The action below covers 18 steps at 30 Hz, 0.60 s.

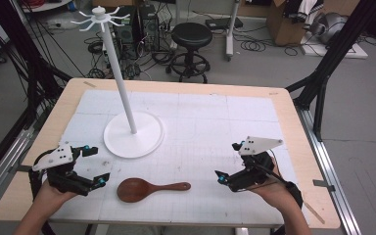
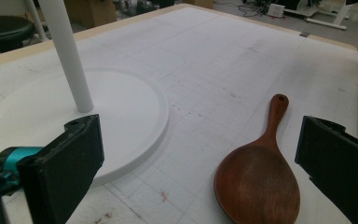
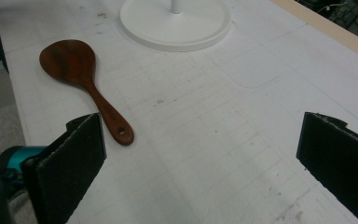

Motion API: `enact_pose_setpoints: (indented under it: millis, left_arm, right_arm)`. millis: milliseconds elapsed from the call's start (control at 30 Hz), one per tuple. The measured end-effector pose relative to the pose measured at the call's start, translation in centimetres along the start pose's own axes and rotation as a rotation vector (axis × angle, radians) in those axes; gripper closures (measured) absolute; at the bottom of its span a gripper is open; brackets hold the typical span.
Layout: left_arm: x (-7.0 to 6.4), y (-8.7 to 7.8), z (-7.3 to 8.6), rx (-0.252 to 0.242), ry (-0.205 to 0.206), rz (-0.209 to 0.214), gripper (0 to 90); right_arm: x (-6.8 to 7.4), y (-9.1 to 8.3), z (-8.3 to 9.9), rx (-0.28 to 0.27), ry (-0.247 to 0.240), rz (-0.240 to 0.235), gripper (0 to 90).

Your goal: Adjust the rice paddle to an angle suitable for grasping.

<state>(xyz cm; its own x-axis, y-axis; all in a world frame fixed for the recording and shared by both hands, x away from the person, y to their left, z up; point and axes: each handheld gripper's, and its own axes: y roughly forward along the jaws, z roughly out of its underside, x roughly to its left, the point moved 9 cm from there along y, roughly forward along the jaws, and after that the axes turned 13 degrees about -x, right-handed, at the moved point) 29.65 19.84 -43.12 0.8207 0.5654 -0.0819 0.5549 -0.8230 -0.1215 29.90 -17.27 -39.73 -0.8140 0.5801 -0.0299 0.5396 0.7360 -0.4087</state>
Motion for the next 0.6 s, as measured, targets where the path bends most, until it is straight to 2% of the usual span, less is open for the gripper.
enact_pose_setpoints:
  millis: [100,200,533,600]
  left_arm:
    - [0.1,0.0,0.0,-0.001,0.001,0.000,1.7]
    - [0.1,0.0,0.0,0.002,0.005,0.001,1.7]
    - [0.0,0.0,0.1,0.010,0.012,0.004,1.7]
    - [0.1,0.0,0.1,0.007,0.010,0.003,1.7]
  right_arm:
    - [0.0,-0.3,0.3,-0.011,-0.001,0.002,0.4]
    - [-0.3,-0.9,0.9,-0.032,0.018,0.035,0.4]
    - [-0.4,-2.2,1.9,-0.074,0.043,0.074,0.4]
    - [-0.4,-2.8,2.1,-0.095,0.047,0.090,0.4]
